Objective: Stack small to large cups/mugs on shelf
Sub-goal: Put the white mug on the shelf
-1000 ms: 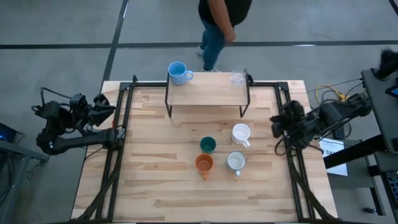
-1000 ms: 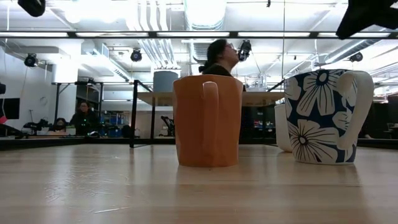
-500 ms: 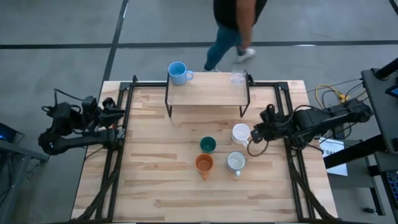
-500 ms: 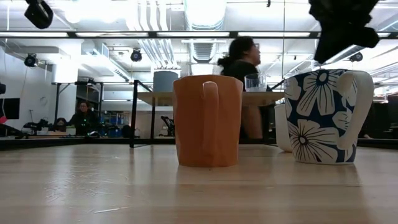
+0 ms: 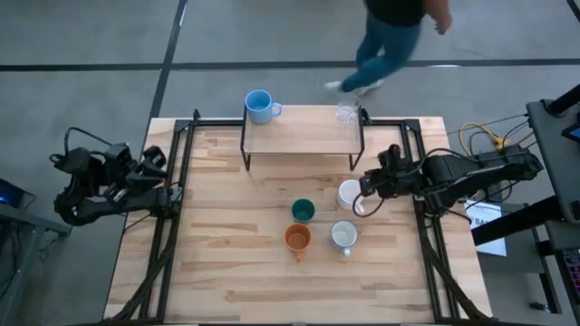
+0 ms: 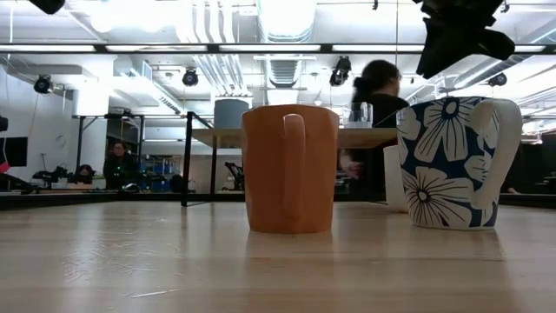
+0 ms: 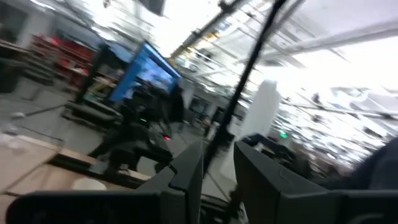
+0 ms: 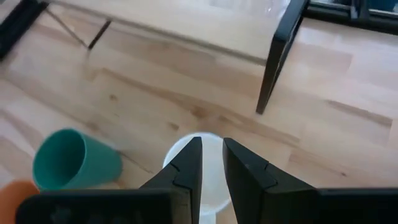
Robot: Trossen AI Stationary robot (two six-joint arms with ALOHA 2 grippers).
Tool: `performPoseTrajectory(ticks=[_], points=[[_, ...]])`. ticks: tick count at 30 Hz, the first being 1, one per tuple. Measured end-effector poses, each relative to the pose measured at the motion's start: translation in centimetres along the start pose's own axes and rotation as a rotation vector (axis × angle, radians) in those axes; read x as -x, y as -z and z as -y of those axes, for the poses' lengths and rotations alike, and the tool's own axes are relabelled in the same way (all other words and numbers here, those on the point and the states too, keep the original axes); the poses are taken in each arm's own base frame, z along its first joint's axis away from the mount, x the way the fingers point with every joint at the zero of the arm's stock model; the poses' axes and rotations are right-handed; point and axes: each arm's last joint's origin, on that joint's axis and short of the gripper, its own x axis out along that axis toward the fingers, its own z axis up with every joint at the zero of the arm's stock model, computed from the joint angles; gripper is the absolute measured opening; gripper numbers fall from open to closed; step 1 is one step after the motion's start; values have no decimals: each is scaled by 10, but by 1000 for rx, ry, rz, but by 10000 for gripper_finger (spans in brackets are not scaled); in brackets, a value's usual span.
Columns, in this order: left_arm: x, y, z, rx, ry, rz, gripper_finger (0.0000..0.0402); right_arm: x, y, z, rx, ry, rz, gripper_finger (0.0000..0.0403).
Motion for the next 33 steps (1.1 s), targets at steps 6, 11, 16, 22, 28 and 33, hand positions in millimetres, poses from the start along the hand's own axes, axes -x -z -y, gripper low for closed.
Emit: performPoseTrajectory(ticks=[6, 11, 16, 22, 28, 33], points=[[2, 1, 0, 4, 1, -22, 77, -1, 1, 0, -2, 11, 9, 59], [5, 4, 0, 23, -31, -75, 77, -2, 1, 0, 22, 15, 11, 59], [8, -2, 5, -10, -17, -52, 77, -6, 6, 4, -14, 46, -18, 59], [11, -7, 9, -51, -13, -30, 77, -20, 22, 9, -45, 42, -164, 59], [11, -6, 8, -50, -15, -33, 77, -34, 30, 6, -63, 39, -239, 96], [10, -5, 7, -48, -19, -41, 77, -47, 26, -5, -104, 30, -227, 134]])
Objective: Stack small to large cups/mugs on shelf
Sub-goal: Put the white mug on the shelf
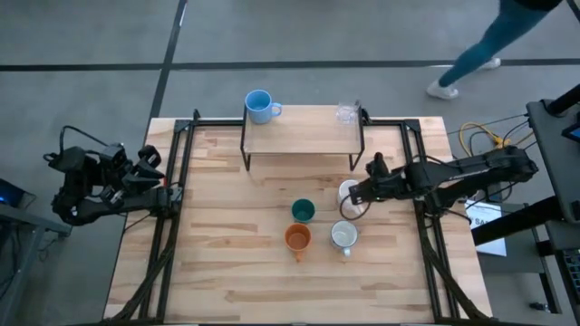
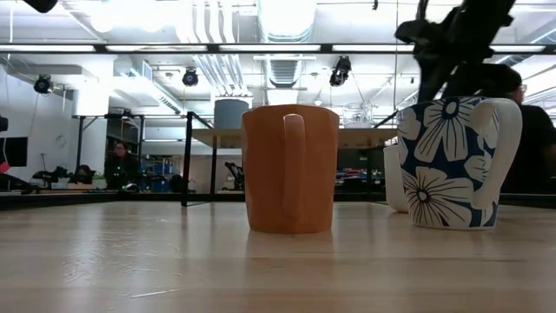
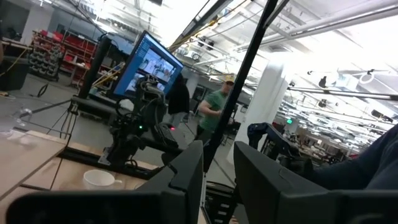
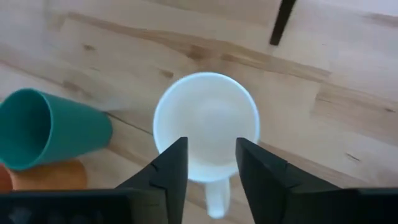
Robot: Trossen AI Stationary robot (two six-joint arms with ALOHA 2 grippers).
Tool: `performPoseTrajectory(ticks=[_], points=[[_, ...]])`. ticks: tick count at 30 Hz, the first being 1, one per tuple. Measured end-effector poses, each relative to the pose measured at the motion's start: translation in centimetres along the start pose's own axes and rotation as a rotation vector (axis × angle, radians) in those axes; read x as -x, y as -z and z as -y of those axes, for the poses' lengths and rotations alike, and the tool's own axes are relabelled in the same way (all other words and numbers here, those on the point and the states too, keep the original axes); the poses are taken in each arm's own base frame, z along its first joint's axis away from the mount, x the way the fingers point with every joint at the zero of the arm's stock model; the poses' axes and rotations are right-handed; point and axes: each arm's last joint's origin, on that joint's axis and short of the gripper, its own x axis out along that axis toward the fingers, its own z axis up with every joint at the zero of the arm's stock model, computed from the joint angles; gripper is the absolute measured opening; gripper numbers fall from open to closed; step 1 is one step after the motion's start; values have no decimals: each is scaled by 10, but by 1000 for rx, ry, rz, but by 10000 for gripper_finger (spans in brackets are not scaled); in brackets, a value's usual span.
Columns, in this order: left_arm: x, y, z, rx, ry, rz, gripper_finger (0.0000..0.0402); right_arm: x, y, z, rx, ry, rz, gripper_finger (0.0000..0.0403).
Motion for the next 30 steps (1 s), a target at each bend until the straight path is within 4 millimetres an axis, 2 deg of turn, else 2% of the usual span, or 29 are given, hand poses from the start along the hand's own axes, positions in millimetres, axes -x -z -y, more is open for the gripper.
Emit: performPoseTrajectory(ticks=[5, 13, 30], points=[[0, 0, 0, 0, 1, 1, 77, -9, -10, -14, 24, 25, -10, 151], [1, -1, 1, 1, 3, 6, 77, -13, -26, -31, 79, 49, 26, 151], [1, -2, 1, -1, 6, 7, 77, -4, -30, -28, 66, 78, 55, 156]])
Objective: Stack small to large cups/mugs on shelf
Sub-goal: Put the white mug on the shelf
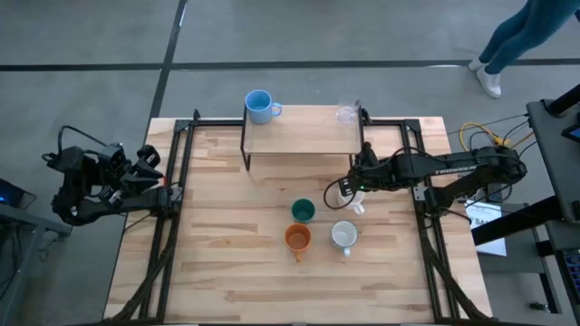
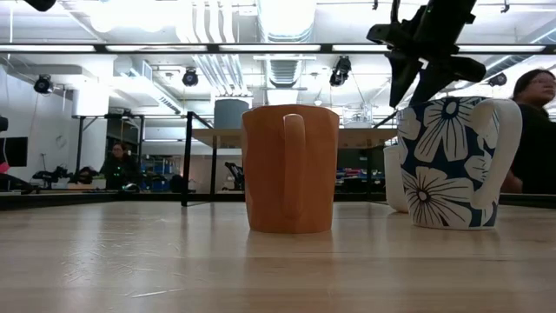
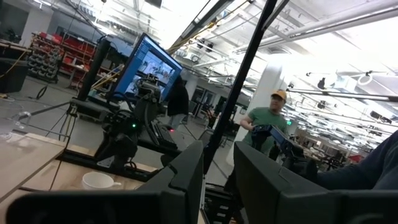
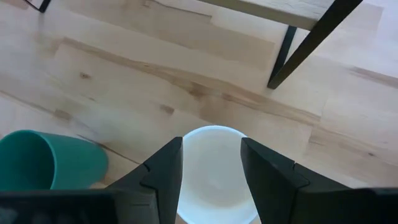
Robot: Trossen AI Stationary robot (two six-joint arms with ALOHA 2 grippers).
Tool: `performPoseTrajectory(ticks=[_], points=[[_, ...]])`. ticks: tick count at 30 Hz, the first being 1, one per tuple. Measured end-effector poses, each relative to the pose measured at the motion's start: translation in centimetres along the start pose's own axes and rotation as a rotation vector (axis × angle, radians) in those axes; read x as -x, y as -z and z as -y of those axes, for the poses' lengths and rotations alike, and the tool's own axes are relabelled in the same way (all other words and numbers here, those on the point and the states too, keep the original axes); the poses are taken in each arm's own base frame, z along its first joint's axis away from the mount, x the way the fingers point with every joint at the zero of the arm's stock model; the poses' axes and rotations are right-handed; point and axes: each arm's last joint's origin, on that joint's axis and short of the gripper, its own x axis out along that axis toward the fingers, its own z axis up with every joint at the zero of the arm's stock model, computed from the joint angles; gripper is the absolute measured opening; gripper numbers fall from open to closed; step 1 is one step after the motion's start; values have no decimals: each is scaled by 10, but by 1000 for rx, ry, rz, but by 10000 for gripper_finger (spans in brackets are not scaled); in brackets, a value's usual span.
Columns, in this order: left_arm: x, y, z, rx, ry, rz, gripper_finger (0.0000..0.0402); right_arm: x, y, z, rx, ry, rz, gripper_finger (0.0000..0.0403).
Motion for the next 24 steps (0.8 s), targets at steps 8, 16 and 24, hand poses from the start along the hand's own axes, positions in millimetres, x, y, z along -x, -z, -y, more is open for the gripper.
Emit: performPoseTrajectory(ticks=[8, 16, 24], points=[[0, 0, 0, 1, 2, -1, 77, -1, 0, 0, 7, 2, -1, 155], [0, 0, 0, 0, 2, -2, 77, -2, 2, 1, 11, 9, -4, 148], [0, 0, 0, 0, 2, -2, 77, -3, 2, 1, 12, 11, -1, 152]])
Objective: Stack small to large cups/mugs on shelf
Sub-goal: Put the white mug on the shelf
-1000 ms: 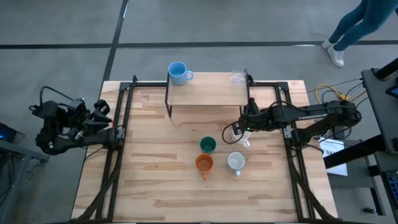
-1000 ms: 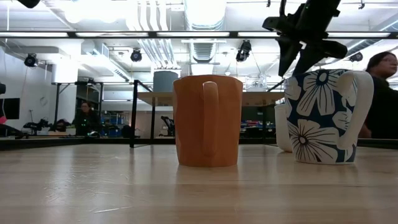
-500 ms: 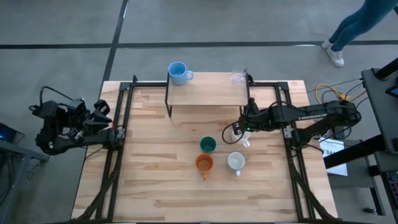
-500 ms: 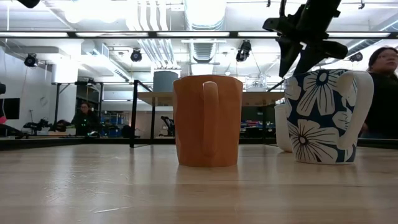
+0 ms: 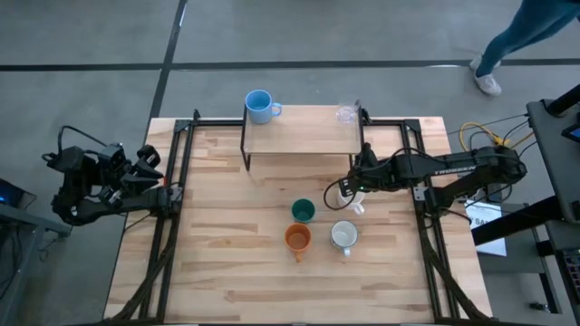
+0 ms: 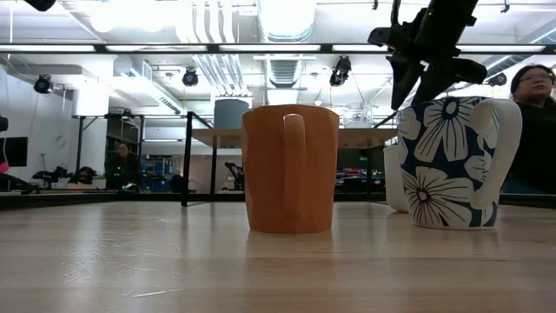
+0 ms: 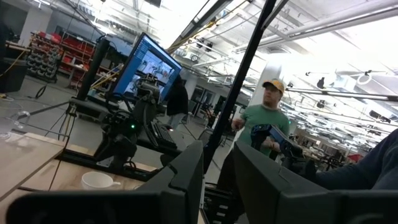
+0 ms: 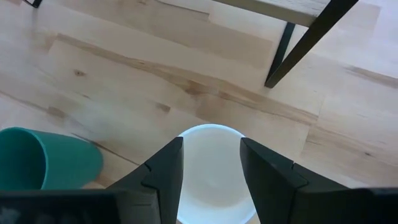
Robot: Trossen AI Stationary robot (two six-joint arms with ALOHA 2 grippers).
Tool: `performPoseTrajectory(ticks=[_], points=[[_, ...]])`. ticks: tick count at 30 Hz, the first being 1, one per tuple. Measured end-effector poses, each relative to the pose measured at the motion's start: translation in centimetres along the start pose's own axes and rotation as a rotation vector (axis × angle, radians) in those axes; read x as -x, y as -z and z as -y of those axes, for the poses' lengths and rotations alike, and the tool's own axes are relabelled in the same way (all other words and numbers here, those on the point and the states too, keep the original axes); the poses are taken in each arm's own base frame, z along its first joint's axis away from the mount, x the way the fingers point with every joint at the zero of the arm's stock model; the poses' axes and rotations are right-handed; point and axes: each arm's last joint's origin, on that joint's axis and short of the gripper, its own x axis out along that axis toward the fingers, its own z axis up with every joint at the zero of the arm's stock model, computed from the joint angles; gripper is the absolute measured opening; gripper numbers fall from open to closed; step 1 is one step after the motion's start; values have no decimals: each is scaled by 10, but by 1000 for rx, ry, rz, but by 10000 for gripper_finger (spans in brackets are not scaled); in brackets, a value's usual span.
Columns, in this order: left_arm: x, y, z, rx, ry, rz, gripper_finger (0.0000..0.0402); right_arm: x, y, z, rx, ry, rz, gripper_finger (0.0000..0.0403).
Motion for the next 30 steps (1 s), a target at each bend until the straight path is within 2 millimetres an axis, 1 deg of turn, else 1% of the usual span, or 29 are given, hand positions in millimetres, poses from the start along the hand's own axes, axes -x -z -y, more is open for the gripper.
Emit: performPoseTrajectory(ticks=[8, 14, 21, 24, 30], points=[[0, 0, 0, -1, 0, -1, 77, -5, 4, 3, -35, 19, -9, 151], [0, 0, 0, -1, 1, -1, 77, -10, 9, 6, -58, 19, -73, 151], [0, 0, 0, -2, 2, -1, 77, -11, 9, 6, -106, 7, -137, 152], [0, 0, 0, -2, 2, -2, 77, -11, 10, 9, -117, 37, -160, 153], [0, 0, 0, -2, 1, -1, 77, -10, 14, 19, -115, 114, -274, 152]])
